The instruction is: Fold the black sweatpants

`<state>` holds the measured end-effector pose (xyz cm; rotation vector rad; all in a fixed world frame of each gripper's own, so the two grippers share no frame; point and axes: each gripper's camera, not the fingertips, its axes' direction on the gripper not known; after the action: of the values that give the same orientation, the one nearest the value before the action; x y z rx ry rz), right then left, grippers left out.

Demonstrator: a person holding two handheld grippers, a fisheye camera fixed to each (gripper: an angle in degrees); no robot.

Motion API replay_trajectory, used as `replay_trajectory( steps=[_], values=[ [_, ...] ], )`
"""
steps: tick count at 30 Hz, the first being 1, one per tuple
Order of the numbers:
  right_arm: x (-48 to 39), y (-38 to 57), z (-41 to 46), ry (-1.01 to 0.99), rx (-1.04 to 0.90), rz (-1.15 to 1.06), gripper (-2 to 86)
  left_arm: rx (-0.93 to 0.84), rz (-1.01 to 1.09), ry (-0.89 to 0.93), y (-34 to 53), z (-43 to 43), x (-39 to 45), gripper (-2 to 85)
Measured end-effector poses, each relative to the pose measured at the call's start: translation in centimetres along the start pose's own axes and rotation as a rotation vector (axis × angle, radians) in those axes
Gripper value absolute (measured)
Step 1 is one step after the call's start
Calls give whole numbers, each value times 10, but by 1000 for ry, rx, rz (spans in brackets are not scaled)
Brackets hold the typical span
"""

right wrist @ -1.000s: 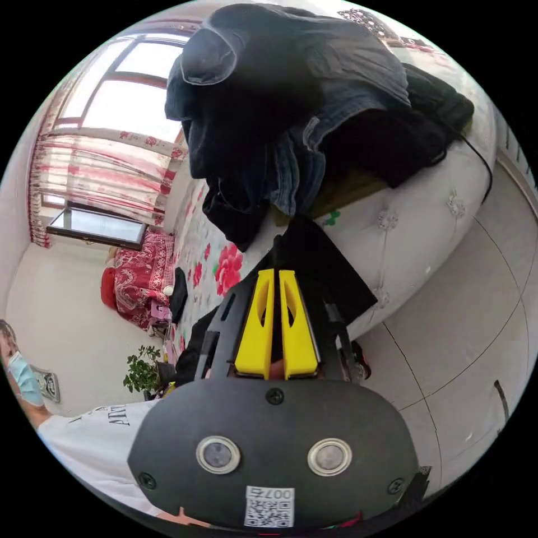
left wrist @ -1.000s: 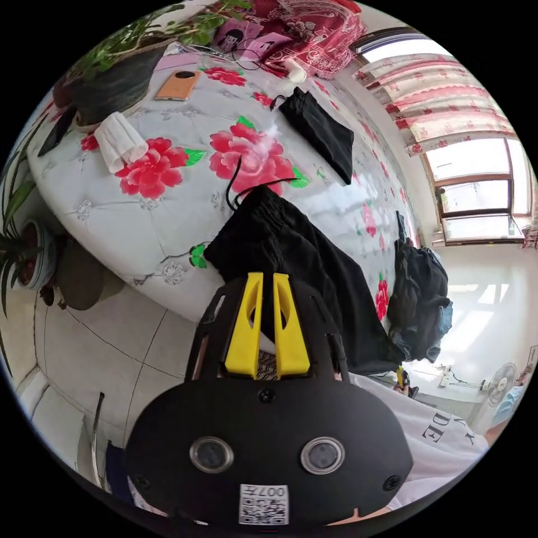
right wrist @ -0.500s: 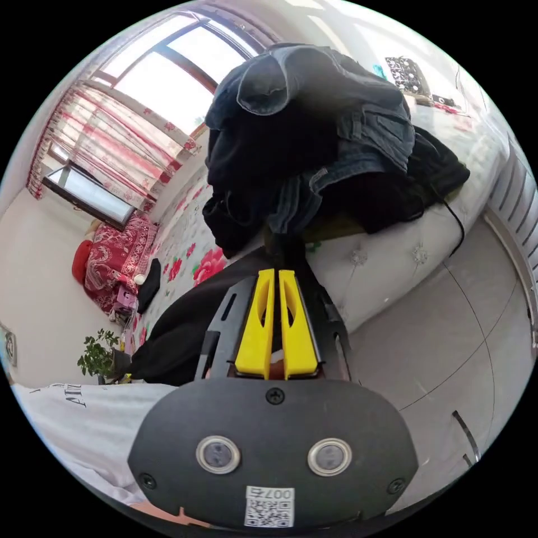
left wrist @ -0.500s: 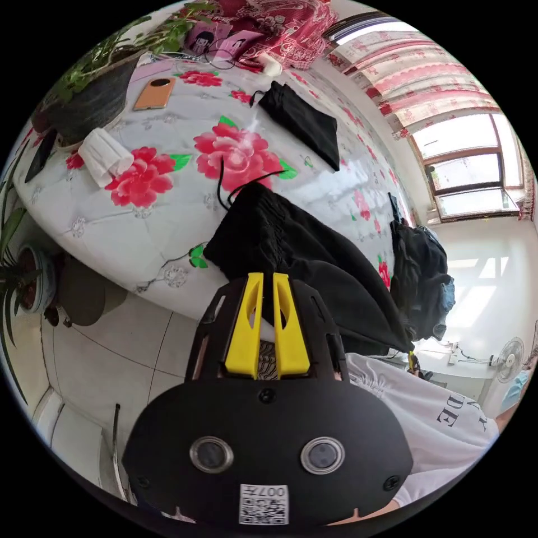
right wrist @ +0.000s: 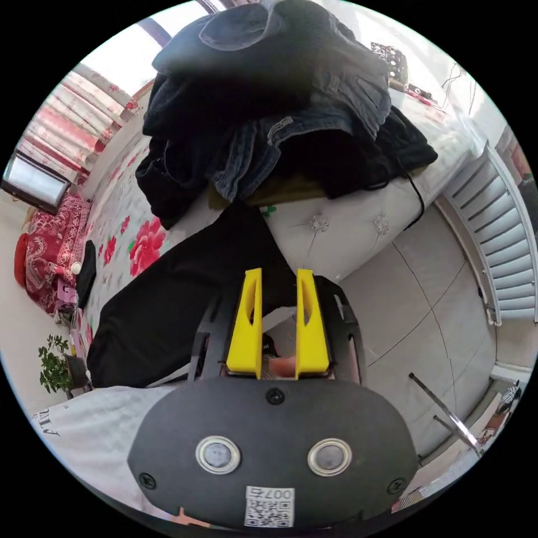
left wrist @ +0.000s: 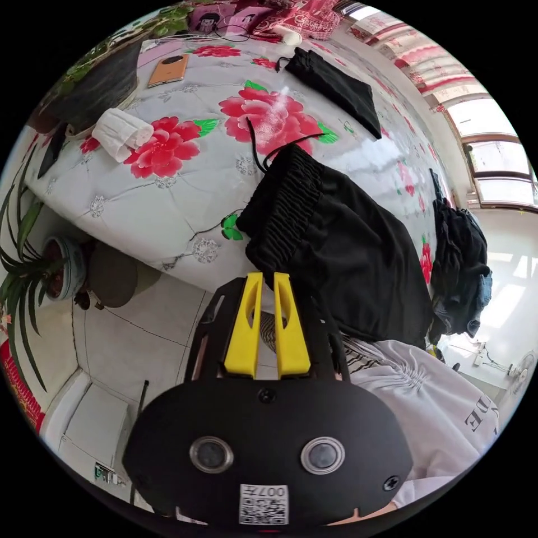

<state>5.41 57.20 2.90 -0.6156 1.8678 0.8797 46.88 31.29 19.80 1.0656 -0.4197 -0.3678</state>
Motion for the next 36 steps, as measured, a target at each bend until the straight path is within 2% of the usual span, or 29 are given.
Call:
replay_trajectory(
  steps=[2,5,8,11,16,18,20,26,33,36],
  values=[
    [-38,9,-13,-15,160,-76,64,39,-56,-27,13,2,-8,44],
    [-109,16,-5,-183,222,-284,68,130,-79,-64,40,0,-13,60],
    [-206,17,40,-335,95,-560,73,235,-102,-75,55,0,-11,61],
    [-311,33,97,-402,-4,-800,80,299,-52,-67,50,19,9,58],
    [-460,68,178,-448,-157,-1120,93,147,99,-211,16,104,56,37],
    [-499,78,203,-421,-202,-1192,95,99,140,-323,11,144,64,21],
    [-537,90,237,-372,-264,-1277,93,98,170,-348,13,163,64,10],
    [-569,122,317,-275,-504,-1408,77,144,238,-364,33,199,54,-5],
    [-547,130,309,-375,-514,-1401,62,192,253,-456,52,234,62,-7],
    [-541,90,307,-449,-488,-1238,56,205,247,-461,56,241,61,-7]
  ],
)
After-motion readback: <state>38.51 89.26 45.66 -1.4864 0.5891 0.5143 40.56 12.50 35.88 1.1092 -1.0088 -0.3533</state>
